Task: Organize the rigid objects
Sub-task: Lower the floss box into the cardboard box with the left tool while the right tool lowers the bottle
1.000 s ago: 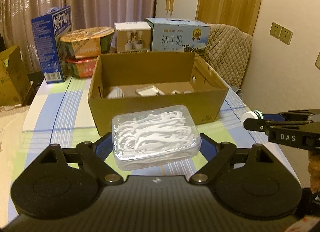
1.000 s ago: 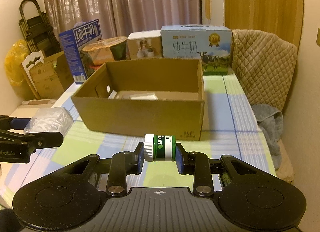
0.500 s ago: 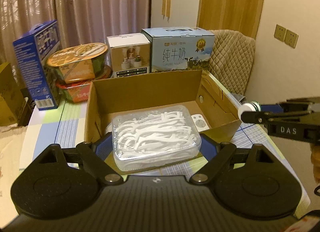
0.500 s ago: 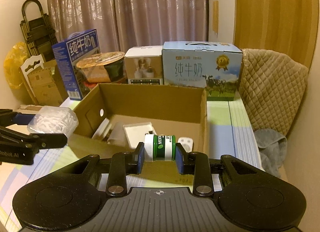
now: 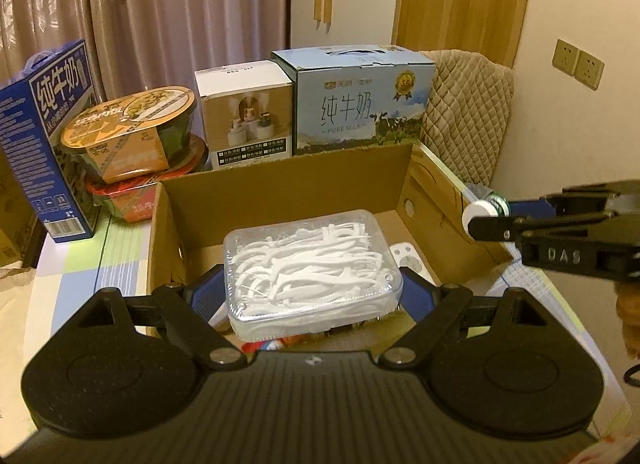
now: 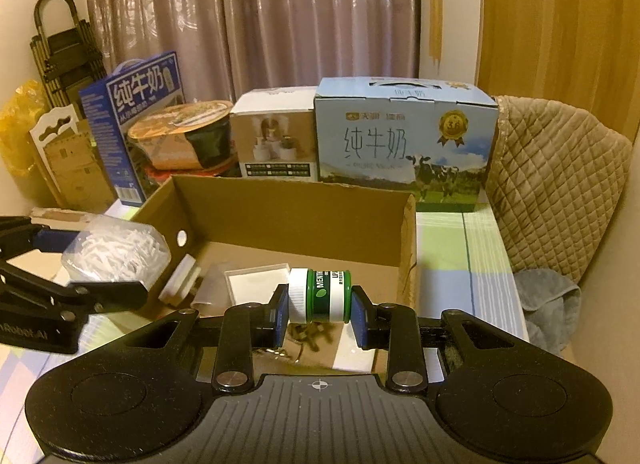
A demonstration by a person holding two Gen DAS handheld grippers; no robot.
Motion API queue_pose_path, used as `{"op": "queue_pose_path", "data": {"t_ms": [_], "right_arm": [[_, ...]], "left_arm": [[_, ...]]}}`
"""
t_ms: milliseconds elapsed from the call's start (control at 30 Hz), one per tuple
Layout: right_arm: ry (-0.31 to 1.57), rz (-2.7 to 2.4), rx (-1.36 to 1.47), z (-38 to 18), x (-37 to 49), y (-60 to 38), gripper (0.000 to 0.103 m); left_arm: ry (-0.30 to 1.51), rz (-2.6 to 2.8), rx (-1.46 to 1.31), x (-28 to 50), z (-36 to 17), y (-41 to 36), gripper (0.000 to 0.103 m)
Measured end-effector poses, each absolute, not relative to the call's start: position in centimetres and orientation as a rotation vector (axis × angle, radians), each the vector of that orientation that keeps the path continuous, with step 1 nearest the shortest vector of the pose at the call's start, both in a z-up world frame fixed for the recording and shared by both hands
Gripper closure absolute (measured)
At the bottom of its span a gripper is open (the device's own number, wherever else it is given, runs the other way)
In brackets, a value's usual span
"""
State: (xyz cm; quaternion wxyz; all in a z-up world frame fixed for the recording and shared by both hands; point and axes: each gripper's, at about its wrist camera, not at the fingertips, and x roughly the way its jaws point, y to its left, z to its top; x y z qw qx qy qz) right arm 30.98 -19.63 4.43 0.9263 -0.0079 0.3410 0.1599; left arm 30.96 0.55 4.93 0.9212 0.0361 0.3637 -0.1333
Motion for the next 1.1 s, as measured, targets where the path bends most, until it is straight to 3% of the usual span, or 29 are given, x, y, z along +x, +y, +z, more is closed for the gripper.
{"op": "queue_pose_path", "data": {"t_ms": [1100], "right_arm": [[0.772, 0.323, 0.004, 1.5, 35.5, -19.8, 0.075]], "left_arm": [[0.831, -0.271, 0.128, 36.4, 0.4, -0.7, 0.016]]}}
